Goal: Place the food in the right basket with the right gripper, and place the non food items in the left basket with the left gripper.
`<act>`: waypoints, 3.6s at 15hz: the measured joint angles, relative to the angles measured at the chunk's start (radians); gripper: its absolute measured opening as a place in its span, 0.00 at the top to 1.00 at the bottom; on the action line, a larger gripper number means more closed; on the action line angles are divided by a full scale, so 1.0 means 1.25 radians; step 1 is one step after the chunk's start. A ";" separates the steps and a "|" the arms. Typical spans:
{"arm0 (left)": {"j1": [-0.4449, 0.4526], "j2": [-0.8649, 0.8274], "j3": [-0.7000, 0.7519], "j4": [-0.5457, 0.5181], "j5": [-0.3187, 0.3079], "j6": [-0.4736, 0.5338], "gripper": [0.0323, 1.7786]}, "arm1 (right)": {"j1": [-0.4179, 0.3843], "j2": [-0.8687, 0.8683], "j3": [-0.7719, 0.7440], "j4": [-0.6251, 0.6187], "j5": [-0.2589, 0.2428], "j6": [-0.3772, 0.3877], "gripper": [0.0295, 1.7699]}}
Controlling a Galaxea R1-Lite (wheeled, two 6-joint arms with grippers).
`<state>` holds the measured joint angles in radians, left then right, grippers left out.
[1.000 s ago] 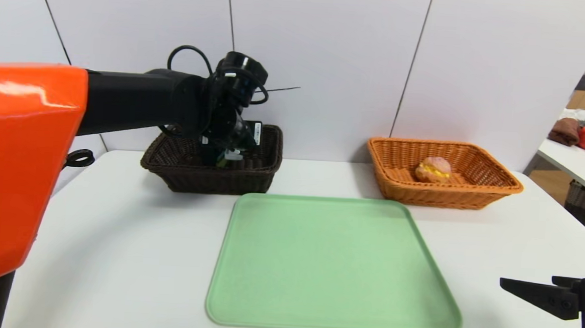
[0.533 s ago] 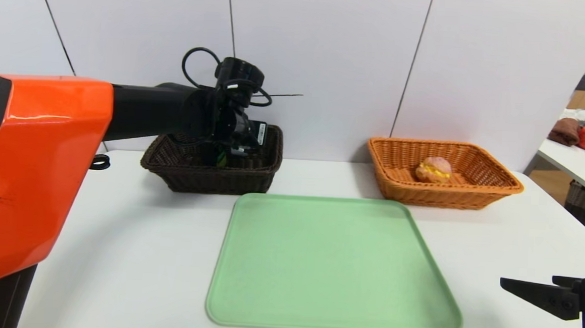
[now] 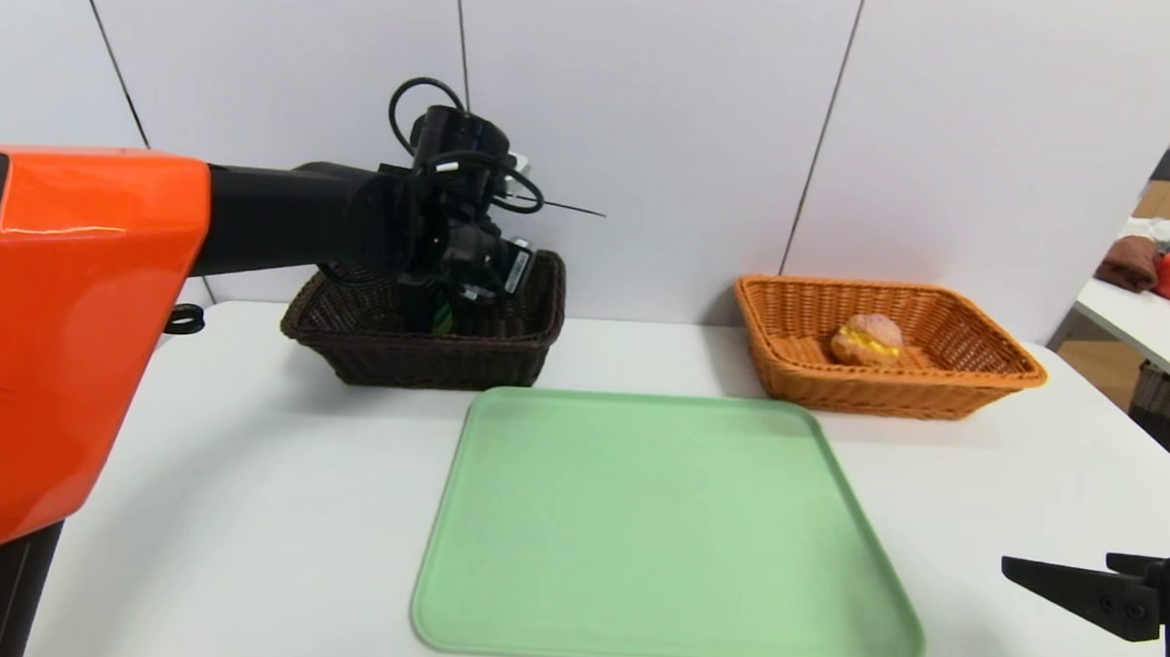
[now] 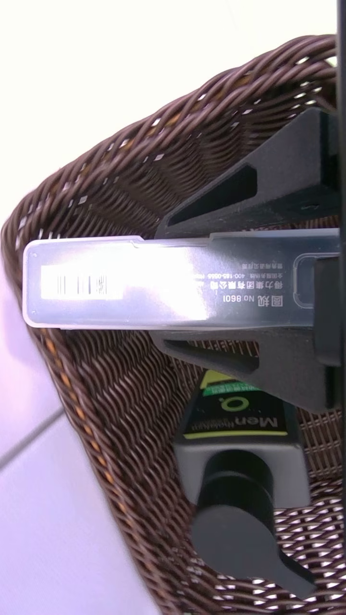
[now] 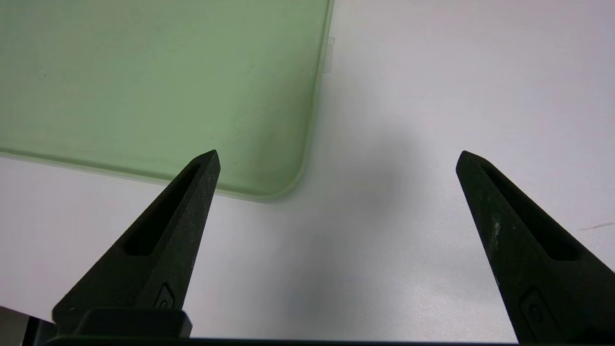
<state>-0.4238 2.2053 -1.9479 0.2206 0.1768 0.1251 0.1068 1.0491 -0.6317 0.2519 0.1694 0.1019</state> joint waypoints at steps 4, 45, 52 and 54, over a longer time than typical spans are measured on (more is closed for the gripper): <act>0.009 -0.018 0.041 -0.001 -0.069 0.065 0.69 | 0.000 0.000 -0.001 -0.001 0.000 -0.001 0.04; -0.056 -0.099 0.035 0.090 -0.201 -0.071 0.10 | 0.000 -0.024 -0.005 -0.001 0.003 -0.001 0.04; -0.053 -0.279 0.246 0.114 -0.164 -0.190 0.06 | 0.000 -0.020 -0.047 -0.002 0.021 -0.005 0.04; -0.051 -0.361 0.348 0.114 -0.127 -0.217 0.06 | 0.000 -0.017 -0.062 -0.002 0.024 -0.007 0.04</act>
<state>-0.4872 1.7545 -1.5126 0.3628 0.0183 -0.1455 0.1068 1.0281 -0.7091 0.2496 0.1989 0.0928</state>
